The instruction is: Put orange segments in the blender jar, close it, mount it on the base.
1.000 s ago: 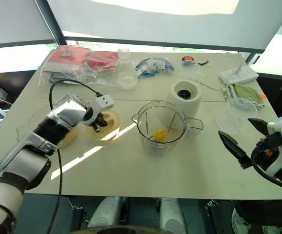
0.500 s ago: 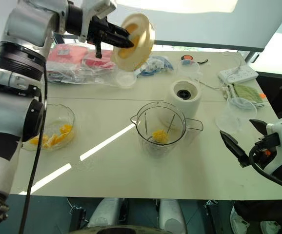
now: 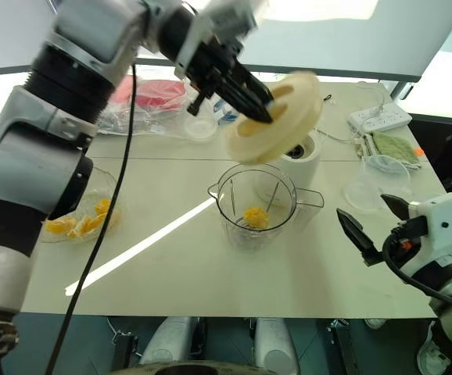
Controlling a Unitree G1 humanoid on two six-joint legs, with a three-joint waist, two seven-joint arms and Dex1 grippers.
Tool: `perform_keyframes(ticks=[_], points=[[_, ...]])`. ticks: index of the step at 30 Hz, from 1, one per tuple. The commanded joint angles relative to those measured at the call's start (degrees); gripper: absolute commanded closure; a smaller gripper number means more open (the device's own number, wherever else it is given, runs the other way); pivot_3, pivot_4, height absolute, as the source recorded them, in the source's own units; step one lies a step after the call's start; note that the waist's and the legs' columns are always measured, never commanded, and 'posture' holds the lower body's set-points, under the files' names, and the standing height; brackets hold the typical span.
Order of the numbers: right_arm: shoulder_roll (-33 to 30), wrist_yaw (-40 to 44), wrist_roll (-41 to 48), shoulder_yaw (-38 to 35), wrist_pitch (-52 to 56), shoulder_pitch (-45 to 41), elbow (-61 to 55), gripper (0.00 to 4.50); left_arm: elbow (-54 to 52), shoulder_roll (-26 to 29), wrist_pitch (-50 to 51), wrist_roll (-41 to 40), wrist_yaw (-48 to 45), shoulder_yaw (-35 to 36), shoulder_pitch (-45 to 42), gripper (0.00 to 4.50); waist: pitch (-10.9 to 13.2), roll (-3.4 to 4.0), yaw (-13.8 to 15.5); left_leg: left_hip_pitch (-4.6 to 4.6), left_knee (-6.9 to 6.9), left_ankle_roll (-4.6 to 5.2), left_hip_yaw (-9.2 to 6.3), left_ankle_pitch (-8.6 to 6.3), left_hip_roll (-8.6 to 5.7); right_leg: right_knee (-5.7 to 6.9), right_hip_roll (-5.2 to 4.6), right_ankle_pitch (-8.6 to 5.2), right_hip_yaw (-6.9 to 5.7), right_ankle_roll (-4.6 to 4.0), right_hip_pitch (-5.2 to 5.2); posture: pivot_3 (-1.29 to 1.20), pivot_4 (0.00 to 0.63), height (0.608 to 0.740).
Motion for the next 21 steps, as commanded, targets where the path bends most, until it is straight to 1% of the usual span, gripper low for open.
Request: perform_keyframes(ticks=[1,4,9,12,21], points=[[0.7,-1.0,1.0,1.5,-1.3,-0.9,-3.1,0.0,-2.5,1.3,-3.1,-0.5,-0.2,-5.8,0.3,4.27,0.0,0.01,0.0,0.01,0.0,0.0,-0.01,0.0,0.01,0.02,0.03,0.0,0.0,-0.01,0.0,0.0,0.15,0.74],[1.0,-0.8,2.3,2.5,-1.4,-0.4,-4.2,0.0,-2.6,1.5,-5.4,-0.6,-0.2,-9.8,0.4,4.27,0.0,0.04,0.1,0.02,0.0,0.0,-0.05,0.0,0.03,0.04,0.08,0.0,0.0,-0.04,0.0,0.0,0.15,0.74],[1.3,-1.3,5.2,3.2,-1.5,0.2,-5.7,0.0,-2.6,0.7,-7.0,0.0,-0.2,-13.3,0.0,4.27,0.0,0.04,0.3,-0.04,0.0,0.0,-0.03,0.0,0.03,-0.04,0.06,0.0,0.0,-0.03,-0.02,0.0,0.15,0.74],[1.7,-1.5,7.5,3.4,-1.8,1.9,-7.2,0.0,-4.7,1.1,-7.7,-0.6,-0.2,-15.8,0.6,4.27,0.0,0.04,0.3,-0.04,0.0,0.0,-0.01,0.0,0.02,-0.05,0.04,0.0,0.01,-0.03,-0.01,0.0,0.15,0.74],[2.0,-3.5,7.4,4.4,-2.9,5.3,-8.9,0.0,-8.5,1.4,-9.2,-1.1,-0.2,-19.1,1.1,4.27,0.0,0.06,0.3,0.01,0.02,0.0,0.01,0.0,0.02,-0.02,0.03,-0.02,0.04,-0.07,0.02,0.0,0.15,0.74]])
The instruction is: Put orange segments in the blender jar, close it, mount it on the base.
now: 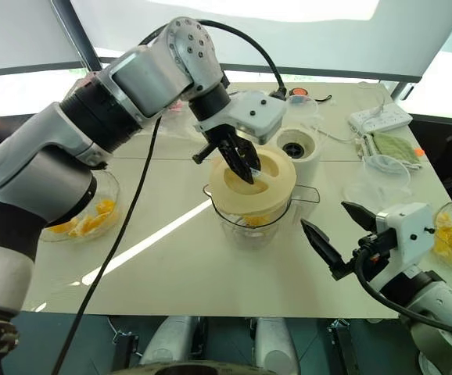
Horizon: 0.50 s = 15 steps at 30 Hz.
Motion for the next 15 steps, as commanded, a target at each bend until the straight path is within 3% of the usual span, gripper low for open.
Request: perform_keyframes(ticks=[1,8,15], points=[[0.6,-0.7,0.0,0.5,-1.8,1.1,-2.3,0.0,-2.9,0.4,-0.7,-1.0,-0.2,-1.7,-0.2,4.27,0.0,0.02,0.0,0.01,0.0,0.0,-0.01,0.0,0.0,0.0,0.01,-0.01,0.0,-0.02,0.0,0.0,0.15,0.74],[0.7,-0.5,-3.1,4.3,-2.7,1.7,-1.1,0.0,-7.4,1.5,-0.7,-1.5,-0.2,-3.8,0.5,4.27,0.0,0.02,-0.1,-0.02,0.0,0.0,-0.01,0.0,0.02,-0.01,0.03,-0.06,0.0,-0.1,-0.02,0.0,0.15,0.74],[2.1,-0.1,-11.8,11.5,-4.6,0.6,2.5,0.0,-5.3,0.4,-6.1,5.6,-0.2,-4.6,4.0,4.27,0.0,0.03,0.0,0.01,0.0,0.0,-0.01,0.0,-0.02,-0.01,0.06,-0.07,0.0,-0.13,0.0,0.0,0.15,0.74]])
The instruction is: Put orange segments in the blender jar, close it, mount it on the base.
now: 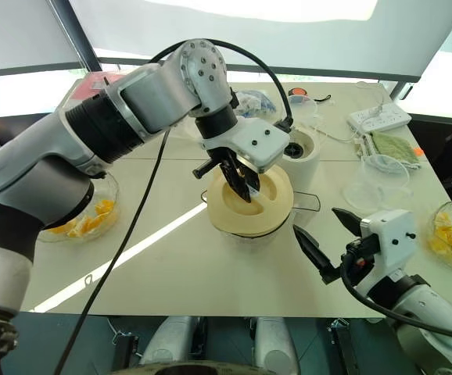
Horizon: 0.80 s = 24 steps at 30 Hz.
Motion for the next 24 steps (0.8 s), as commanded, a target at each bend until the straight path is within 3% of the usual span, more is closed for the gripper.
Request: perform_keyframes(ticks=[1,5,12,18,24], points=[[0.9,0.4,-4.5,2.4,-2.3,-0.1,0.8,0.0,1.4,-0.7,-3.6,4.8,-0.8,-1.3,2.2,4.27,0.0,0.0,0.0,0.0,0.0,0.0,0.0,0.0,0.0,0.0,0.01,0.0,0.0,-0.01,0.0,0.0,0.15,0.74],[1.7,0.9,-10.0,5.7,-3.8,-0.8,2.9,0.0,2.0,-1.6,-7.5,8.1,-0.8,-0.5,4.3,4.27,-0.2,0.13,0.0,0.13,0.0,0.0,0.0,0.0,0.01,-0.01,0.03,-0.03,0.0,-0.06,0.14,0.0,0.15,0.74],[4.3,1.6,-14.7,10.0,-6.1,-3.7,5.9,0.0,0.1,-1.7,-2.4,7.2,-0.8,-0.2,5.1,4.27,-0.5,0.27,0.0,0.33,0.07,0.0,-0.11,0.0,0.15,-0.13,0.04,-0.2,0.01,0.14,0.8,0.0,0.15,0.74],[6.2,1.6,-17.5,12.5,-6.6,-5.5,7.0,0.0,-1.1,-3.4,10.5,10.5,-0.8,3.6,5.1,4.27,-0.6,0.32,-0.1,0.28,0.09,0.01,-0.16,0.0,0.1,-0.13,0.12,-0.06,0.02,-0.07,0.66,0.0,0.15,0.74],[7.7,2.1,-19.0,13.1,-7.4,-6.5,8.5,0.0,-2.3,-4.4,16.8,16.3,0.6,5.7,5.8,4.27,-0.6,0.33,-0.1,0.21,0.09,0.01,-0.24,0.0,0.11,-0.13,0.28,-0.05,0.02,-0.08,0.42,0.0,0.15,0.74]])
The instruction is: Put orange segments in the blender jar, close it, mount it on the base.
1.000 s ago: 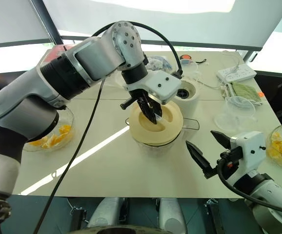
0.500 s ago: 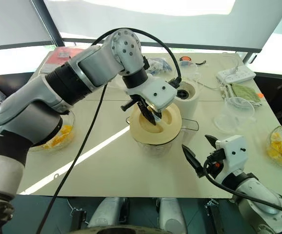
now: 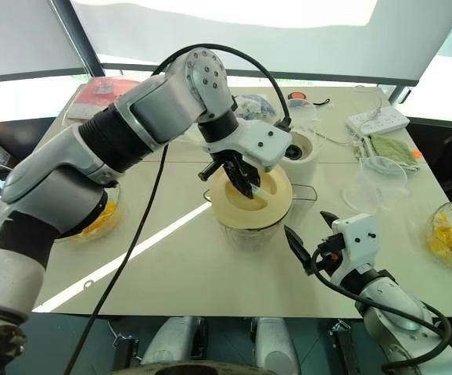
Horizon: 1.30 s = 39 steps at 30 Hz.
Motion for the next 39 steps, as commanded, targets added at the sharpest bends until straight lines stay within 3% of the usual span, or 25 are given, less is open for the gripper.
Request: perform_keyframes(ticks=[1,13,27,30,34,35,36,39], points=[[0.9,0.5,-0.9,-0.3,-1.5,-0.8,0.0,0.0,-0.7,-0.3,1.2,6.2,1.1,-1.1,2.4,4.27,0.0,0.01,-0.1,-0.01,0.0,0.0,0.0,0.0,0.01,0.01,0.0,0.0,0.0,-0.01,-0.02,0.0,0.15,0.74],[2.0,1.4,-2.2,-1.4,-2.8,-2.1,1.7,0.0,-7.0,0.0,11.9,8.0,-0.4,0.3,5.0,4.27,0.0,0.02,-0.3,0.01,0.07,0.0,-0.06,0.0,0.17,0.02,0.39,0.0,0.31,-0.03,0.01,0.0,0.15,0.74],[5.7,3.7,-6.7,5.1,-7.0,-13.5,14.4,0.0,-10.1,0.9,13.6,8.9,-0.4,1.4,8.5,4.27,-0.1,0.12,-1.2,0.07,0.06,0.0,-0.06,0.0,0.19,0.03,0.44,0.06,0.32,-0.14,0.04,0.0,0.15,0.74],[6.6,2.9,-8.9,5.9,-8.4,-15.1,16.5,0.85,-10.5,0.8,14.8,9.6,-0.3,2.0,9.4,4.27,-0.1,0.15,-1.2,0.07,0.06,0.0,-0.07,0.0,0.19,0.03,0.44,0.06,0.32,-0.13,0.04,0.0,0.15,0.74],[7.6,2.1,-10.4,6.2,-9.0,-14.7,15.9,2.97,-12.0,0.9,17.2,9.3,-0.3,3.0,10.4,4.27,-0.2,0.23,-1.2,0.06,0.05,0.0,-0.07,0.0,0.19,0.03,0.45,0.07,0.32,-0.11,0.04,0.0,0.15,0.74],[7.7,1.7,-10.7,6.3,-8.7,-14.2,15.1,3.31,-13.1,1.0,18.3,8.8,-0.3,3.4,10.6,4.27,-0.2,0.24,-1.2,0.06,0.05,0.0,-0.07,0.0,0.19,0.03,0.44,0.07,0.32,-0.11,0.04,0.0,0.15,0.74],[7.9,1.5,-11.0,6.4,-8.5,-13.8,14.6,3.6,-13.9,1.0,19.2,8.6,-0.4,3.6,10.7,4.27,-0.2,0.24,-1.2,0.05,0.05,0.0,-0.07,0.0,0.18,0.03,0.43,0.07,0.32,-0.11,0.04,0.0,0.15,0.74],[8.1,1.0,-11.4,6.9,-7.7,-13.1,13.6,3.6,-15.9,0.9,22.1,8.9,-0.2,3.4,11.4,4.27,-0.2,0.24,-1.2,0.04,0.05,0.0,-0.08,0.0,0.18,0.01,0.42,0.06,0.33,-0.1,0.04,0.0,0.15,0.74]])
